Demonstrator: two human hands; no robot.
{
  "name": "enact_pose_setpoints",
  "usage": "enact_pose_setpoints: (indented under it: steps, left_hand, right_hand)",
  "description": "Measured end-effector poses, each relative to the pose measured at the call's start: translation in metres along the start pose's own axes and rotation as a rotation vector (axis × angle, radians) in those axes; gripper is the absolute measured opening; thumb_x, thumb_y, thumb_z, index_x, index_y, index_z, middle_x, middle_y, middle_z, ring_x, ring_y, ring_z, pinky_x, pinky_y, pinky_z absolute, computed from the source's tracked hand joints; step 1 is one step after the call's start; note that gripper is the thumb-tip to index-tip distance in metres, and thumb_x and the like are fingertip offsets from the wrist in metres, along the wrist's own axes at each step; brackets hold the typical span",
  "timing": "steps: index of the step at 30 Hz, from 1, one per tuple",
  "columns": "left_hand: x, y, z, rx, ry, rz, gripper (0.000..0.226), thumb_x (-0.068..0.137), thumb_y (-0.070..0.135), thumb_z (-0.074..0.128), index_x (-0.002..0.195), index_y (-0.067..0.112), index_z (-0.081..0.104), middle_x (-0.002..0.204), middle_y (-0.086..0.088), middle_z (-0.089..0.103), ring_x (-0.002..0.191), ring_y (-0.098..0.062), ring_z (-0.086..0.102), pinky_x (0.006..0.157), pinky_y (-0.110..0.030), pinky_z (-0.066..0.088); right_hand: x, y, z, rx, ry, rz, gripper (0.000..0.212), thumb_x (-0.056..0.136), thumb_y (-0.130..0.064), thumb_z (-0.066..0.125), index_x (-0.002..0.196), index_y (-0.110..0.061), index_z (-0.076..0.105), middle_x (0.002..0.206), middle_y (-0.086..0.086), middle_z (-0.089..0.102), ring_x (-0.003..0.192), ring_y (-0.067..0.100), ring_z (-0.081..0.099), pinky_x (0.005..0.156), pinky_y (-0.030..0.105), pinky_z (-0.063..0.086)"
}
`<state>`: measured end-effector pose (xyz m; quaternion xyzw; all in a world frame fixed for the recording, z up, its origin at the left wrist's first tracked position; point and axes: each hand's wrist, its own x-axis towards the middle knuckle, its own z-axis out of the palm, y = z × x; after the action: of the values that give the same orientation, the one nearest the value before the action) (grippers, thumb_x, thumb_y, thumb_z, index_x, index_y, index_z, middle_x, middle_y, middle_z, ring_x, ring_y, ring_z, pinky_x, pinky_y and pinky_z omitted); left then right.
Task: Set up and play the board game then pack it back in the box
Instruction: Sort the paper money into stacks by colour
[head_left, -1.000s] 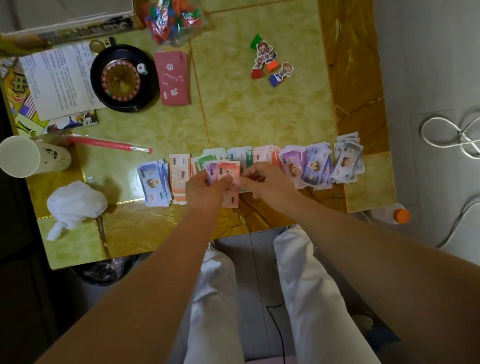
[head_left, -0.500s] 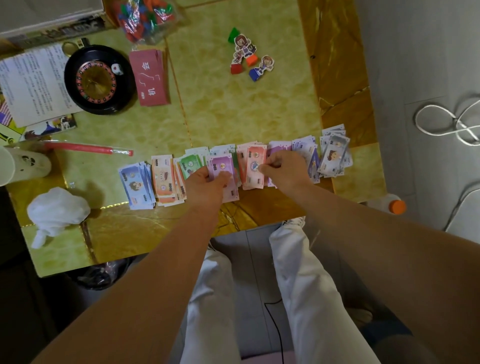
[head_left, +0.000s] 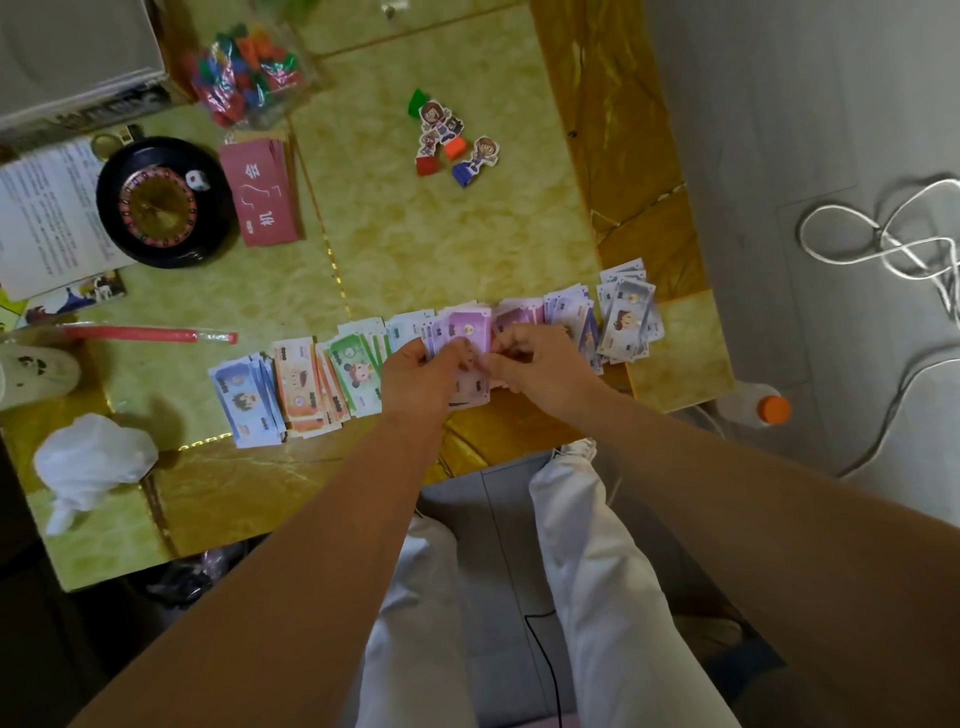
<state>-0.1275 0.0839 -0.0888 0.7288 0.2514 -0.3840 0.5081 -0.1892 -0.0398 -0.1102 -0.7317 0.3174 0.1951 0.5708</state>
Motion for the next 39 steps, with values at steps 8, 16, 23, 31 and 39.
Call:
enact_pose_setpoints:
  steps: [8, 16, 23, 31, 39]
  left_hand:
    - [0.004, -0.009, 0.014, 0.053, 0.078, 0.041, 0.013, 0.093, 0.008, 0.059, 0.084, 0.014, 0.067, 0.088, -0.009, 0.071, 0.087, -0.03, 0.07, 0.076, -0.041, 0.059]
    - [0.004, -0.014, 0.022, 0.059, 0.072, -0.004, 0.009, 0.084, 0.012, 0.071, 0.084, 0.007, 0.063, 0.088, -0.014, 0.068, 0.08, -0.029, 0.07, 0.075, -0.053, 0.058]
    - [-0.007, 0.0, 0.043, 0.045, -0.004, 0.035, 0.029, 0.075, 0.024, 0.079, 0.077, 0.013, 0.053, 0.082, -0.009, 0.056, 0.074, -0.023, 0.053, 0.069, -0.044, 0.05]
    - [-0.005, -0.003, 0.055, 0.068, 0.058, 0.026, 0.021, 0.09, 0.013, 0.061, 0.07, 0.011, 0.054, 0.083, -0.015, 0.063, 0.081, -0.035, 0.066, 0.076, -0.056, 0.057]
    - [-0.005, -0.014, 0.061, 0.069, 0.039, 0.02, 0.016, 0.091, 0.009, 0.062, 0.08, 0.02, 0.063, 0.091, -0.008, 0.07, 0.087, -0.029, 0.07, 0.075, -0.043, 0.059]
  right_hand:
    - [0.011, 0.024, -0.027, -0.139, 0.189, 0.177, 0.017, 0.087, -0.022, 0.07, 0.084, -0.006, 0.072, 0.063, -0.004, 0.057, 0.057, 0.004, 0.048, 0.051, 0.015, 0.034]
    - [0.001, 0.025, -0.022, 0.047, 0.272, 0.144, 0.023, 0.088, -0.027, 0.069, 0.098, -0.014, 0.053, 0.079, -0.003, 0.056, 0.068, 0.008, 0.051, 0.057, 0.018, 0.039]
    - [-0.014, 0.021, -0.034, 0.127, 0.024, 0.029, 0.025, 0.087, -0.022, 0.071, 0.089, 0.002, 0.066, 0.065, 0.003, 0.055, 0.054, 0.004, 0.048, 0.056, 0.017, 0.041]
    - [-0.001, 0.043, -0.059, 0.047, 0.218, 0.139, 0.024, 0.084, -0.022, 0.073, 0.08, 0.001, 0.067, 0.066, 0.006, 0.059, 0.059, 0.01, 0.05, 0.053, 0.013, 0.042]
    - [0.008, 0.056, -0.063, -0.086, 0.374, 0.217, 0.026, 0.083, -0.025, 0.075, 0.093, -0.015, 0.054, 0.071, -0.009, 0.053, 0.065, 0.003, 0.05, 0.06, 0.021, 0.039]
